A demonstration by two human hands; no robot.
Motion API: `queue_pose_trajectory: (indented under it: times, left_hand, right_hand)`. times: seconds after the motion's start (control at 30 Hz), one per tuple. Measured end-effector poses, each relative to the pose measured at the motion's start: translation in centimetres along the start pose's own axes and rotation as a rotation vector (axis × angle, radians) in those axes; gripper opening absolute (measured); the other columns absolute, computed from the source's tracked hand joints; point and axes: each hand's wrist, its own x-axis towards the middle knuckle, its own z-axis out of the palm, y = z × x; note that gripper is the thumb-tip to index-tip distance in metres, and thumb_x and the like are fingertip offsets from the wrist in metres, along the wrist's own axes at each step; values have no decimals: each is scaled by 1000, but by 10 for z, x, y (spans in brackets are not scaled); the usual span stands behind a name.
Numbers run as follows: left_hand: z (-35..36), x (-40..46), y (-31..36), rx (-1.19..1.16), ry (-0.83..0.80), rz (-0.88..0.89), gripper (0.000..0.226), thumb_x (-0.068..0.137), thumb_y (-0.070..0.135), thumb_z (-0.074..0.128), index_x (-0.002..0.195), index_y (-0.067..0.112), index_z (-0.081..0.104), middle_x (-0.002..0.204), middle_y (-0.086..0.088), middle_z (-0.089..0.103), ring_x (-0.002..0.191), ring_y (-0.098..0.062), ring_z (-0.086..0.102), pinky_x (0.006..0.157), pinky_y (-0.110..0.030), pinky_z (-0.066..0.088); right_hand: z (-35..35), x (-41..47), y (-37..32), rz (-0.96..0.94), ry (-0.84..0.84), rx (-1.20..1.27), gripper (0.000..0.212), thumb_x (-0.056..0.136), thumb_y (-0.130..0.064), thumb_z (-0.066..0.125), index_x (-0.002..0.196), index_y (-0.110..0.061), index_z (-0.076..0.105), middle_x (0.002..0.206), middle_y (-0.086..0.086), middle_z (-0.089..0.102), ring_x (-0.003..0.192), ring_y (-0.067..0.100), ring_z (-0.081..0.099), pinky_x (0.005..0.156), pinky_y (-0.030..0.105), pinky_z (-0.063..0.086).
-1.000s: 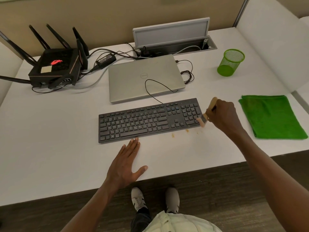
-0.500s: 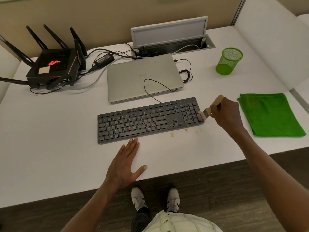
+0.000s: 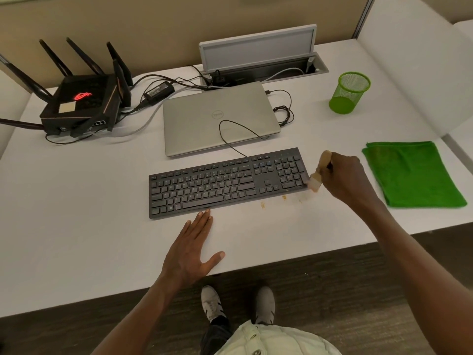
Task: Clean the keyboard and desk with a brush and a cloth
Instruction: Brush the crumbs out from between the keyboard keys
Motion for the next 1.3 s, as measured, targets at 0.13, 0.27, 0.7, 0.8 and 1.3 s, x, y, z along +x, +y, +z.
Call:
queue_pose_trajectory:
  times: [0.13,0.27,0.7,0.8,1.3]
  left_hand:
    - [0,0,0,-5,-3,0,94,95,76,32,163,14,10,172,1,-1,158,-12,-1,127,-35,4]
    - [0,0,0,-3,-6,1,94,95,77,31,163,14,10,172,1,-1,158,-12,-2,127,-35,2]
    - [0,0,0,9,2,3,95,96,75,34,163,13,11,172,1,0,158,-11,-1,127,-35,4]
    - [0,0,-1,11,0,2,94,95,75,34,163,13,11,172,1,-1,158,-12,-1,127,-35,3]
    - [-1,0,0,-1,-6,-4,95,95,78,30,163,14,10,172,2,-1,158,-11,-1,127,-35,3]
  right_hand:
    - [1,-10,-9,-45,14,140,15,88,0,51,80,-8,60,60,0,60,51,12,52,50,29,40]
    - [17,-15,-25,-88,2,231,12,92,-4,53,83,-7,61,60,3,58,50,11,52,47,25,39]
    - [20,-24,1,-45,57,202,11,92,-5,57,88,-12,64,68,0,65,57,14,58,53,32,44]
    - [24,-26,-13,-195,22,255,9,93,-4,60,88,-8,66,70,-3,66,58,5,58,53,18,43]
    - [27,-21,7,-124,44,291,28,83,14,51,83,-10,65,73,-1,69,67,20,68,63,44,56]
